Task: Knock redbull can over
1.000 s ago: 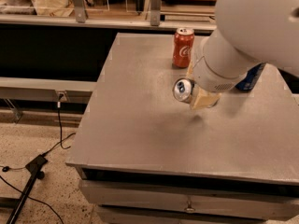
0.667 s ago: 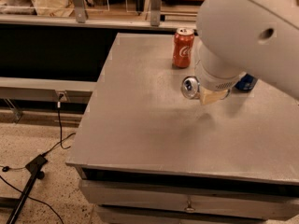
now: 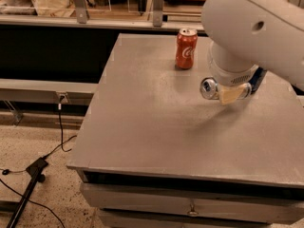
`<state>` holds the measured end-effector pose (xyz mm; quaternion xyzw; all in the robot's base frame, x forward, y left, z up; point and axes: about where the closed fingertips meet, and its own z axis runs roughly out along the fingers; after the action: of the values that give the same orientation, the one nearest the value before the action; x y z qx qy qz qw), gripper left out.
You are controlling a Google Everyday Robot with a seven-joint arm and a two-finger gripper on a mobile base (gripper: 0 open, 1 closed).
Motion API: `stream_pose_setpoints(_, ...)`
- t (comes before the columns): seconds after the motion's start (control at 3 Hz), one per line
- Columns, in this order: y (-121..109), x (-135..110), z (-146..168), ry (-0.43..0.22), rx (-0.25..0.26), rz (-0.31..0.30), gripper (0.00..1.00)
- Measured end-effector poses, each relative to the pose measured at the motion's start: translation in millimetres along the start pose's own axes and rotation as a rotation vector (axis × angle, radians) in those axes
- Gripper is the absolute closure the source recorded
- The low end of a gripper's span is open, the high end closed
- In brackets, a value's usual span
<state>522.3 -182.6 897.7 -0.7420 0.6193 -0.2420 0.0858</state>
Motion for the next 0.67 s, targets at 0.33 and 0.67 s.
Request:
stream_pose_setpoints(0.33, 10, 4, 26, -0.108, -0.114, -0.053, 0.51)
stream_pose_setpoints(0.67, 21, -3, 39, -0.234, -0.185, -0.090, 0.28)
